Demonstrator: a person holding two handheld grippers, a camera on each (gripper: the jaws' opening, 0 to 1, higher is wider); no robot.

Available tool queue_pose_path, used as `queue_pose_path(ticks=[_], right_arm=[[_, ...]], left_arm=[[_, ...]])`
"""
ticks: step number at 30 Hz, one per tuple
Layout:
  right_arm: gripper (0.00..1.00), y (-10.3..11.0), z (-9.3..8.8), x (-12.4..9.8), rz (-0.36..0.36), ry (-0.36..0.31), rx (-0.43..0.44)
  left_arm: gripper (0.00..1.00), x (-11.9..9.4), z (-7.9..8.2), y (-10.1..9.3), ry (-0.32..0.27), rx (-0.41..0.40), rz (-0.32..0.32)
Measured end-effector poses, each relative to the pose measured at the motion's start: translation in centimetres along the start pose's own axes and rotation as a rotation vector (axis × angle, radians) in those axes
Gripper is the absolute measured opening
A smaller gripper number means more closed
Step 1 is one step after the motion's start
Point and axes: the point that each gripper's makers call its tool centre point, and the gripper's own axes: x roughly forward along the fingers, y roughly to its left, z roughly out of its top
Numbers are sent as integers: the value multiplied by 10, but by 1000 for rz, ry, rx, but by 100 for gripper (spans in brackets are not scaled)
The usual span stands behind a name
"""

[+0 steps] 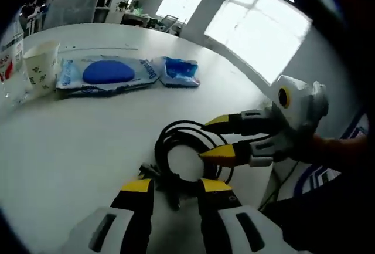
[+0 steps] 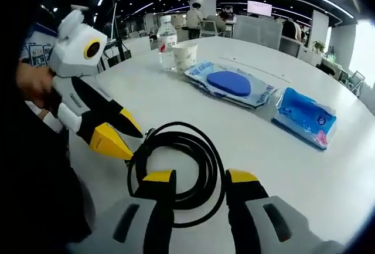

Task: Arrange the tabletop items into an orderly group along one side of the table until the central work area is clear of visible clutter.

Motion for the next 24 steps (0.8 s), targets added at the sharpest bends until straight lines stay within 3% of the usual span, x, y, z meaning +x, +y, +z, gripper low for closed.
queue_pose_path(ticks=[3,12,24], right_arm=[[24,-1,-2,0,-13,7,12],[15,-2,-16,4,-41,42,33],[6,1,-17,0,-44,22,158]], left_arm=[[23,5,-3,2,26,-48,13],[18,10,-5,5,64,-72,33],[14,9,-10,1,107,-16,28]])
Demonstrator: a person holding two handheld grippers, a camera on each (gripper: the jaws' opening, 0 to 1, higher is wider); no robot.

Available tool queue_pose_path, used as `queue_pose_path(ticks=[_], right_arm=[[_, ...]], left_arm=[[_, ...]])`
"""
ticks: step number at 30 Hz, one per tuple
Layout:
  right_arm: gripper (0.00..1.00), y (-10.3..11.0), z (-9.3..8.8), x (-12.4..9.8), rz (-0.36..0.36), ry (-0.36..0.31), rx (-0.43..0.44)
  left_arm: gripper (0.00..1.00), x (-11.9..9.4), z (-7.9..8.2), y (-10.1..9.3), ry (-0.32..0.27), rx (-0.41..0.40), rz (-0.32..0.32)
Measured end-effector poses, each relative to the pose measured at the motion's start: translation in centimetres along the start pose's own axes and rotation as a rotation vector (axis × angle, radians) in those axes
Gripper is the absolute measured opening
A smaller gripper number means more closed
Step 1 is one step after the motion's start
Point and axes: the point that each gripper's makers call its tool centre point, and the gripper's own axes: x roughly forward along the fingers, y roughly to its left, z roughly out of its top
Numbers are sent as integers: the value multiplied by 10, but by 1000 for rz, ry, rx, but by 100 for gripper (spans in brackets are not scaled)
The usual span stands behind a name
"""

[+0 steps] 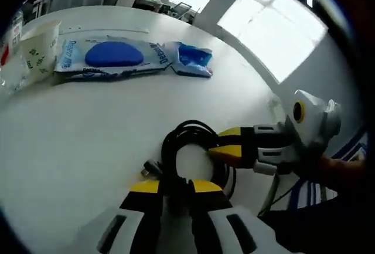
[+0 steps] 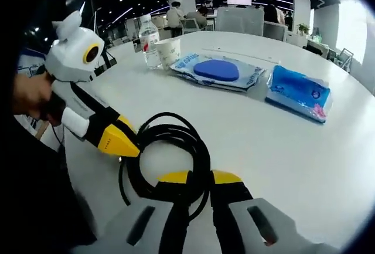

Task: Arrange the tabletop items into an orderly group along one side of the table until the central work area is clear of visible clutter.

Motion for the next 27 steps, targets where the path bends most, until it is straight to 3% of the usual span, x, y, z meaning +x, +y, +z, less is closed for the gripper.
queue_pose_path(ticks=[4,12,17,27], right_arm=[[4,1,2,-5,1,-10,52],[0,7,10,-15,-1,-30,75],[0,4,18,-21,-16,-55,81],[0,-15,44,-34,-60,-112,82]], left_arm=[[11,-3,-1,-1,3,5,4],[11,-10,1,-6,1,55,7],[10,-17,10,-9,-16,67,-2],[10,-22,42,-20,-64,100,-18]])
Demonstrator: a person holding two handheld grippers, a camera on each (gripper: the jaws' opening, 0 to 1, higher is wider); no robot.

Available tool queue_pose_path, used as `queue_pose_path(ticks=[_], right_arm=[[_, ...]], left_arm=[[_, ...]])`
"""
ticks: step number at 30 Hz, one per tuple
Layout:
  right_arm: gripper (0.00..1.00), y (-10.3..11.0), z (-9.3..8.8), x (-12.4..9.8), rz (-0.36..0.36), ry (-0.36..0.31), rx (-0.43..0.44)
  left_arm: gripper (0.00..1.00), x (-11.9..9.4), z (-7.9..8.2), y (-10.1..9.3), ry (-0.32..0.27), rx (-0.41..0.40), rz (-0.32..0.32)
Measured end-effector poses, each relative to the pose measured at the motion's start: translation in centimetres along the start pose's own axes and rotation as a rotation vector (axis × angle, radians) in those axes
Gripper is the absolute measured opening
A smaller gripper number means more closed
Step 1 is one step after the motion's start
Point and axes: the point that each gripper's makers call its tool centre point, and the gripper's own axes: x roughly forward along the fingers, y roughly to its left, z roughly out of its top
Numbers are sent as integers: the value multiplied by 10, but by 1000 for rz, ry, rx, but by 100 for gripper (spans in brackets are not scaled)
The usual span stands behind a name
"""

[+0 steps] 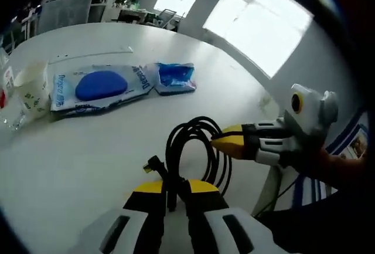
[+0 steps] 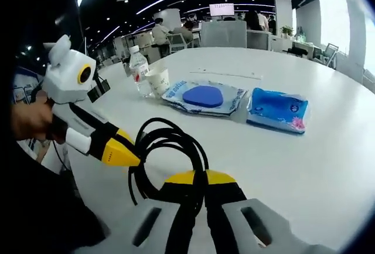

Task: Arrange the tabletop items into an orderly group along one side of the table until the central work area is clear of visible clutter.

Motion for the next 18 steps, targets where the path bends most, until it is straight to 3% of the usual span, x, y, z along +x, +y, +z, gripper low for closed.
queue_pose_path(ticks=[18], right_arm=[[0,-43,29,5,-53,-43,-15]], left_arm=[[10,21,43,-1,-26,59,4]])
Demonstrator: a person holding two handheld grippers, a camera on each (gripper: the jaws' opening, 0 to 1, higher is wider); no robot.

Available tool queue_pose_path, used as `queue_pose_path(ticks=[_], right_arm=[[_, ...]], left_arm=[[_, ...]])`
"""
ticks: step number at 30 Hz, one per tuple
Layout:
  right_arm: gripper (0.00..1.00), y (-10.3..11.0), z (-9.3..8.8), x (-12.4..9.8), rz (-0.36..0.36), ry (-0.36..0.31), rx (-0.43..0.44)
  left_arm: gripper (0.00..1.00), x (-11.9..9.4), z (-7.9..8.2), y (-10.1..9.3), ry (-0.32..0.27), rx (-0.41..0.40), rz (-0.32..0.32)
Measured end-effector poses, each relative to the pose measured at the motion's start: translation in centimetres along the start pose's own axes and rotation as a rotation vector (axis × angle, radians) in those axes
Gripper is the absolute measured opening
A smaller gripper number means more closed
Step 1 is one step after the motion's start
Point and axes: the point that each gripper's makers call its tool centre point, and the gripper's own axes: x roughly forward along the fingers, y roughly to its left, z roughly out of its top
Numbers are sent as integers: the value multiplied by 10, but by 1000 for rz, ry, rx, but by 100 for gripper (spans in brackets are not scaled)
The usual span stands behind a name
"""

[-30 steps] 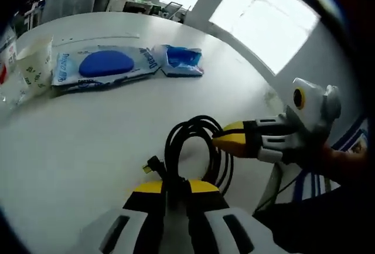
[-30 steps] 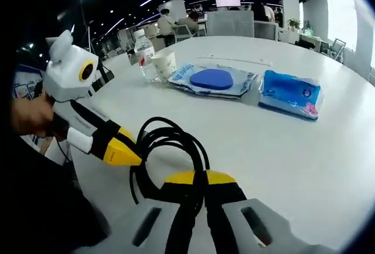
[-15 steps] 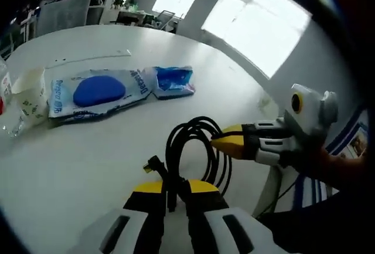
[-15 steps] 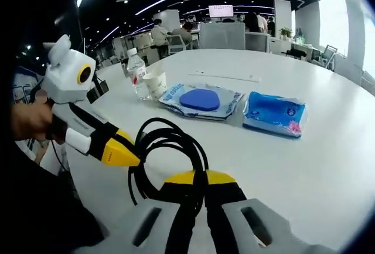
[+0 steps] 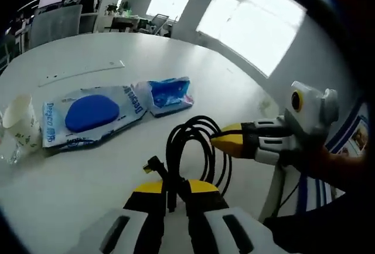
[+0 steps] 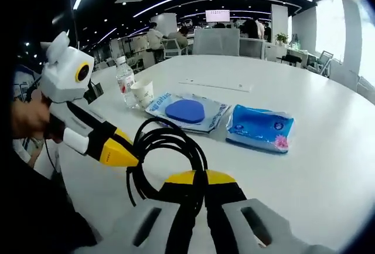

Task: Arrange the tabletop items into an orderly group along one side of the table until the central work area is clear of visible clutter.

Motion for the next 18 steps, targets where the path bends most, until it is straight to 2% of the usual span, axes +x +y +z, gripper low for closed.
queue_pose_path(ticks=[18], right_arm=[[0,-31,1,19,-72,-12,40]], left_arm=[[10,38,17,10,33,-35,4]])
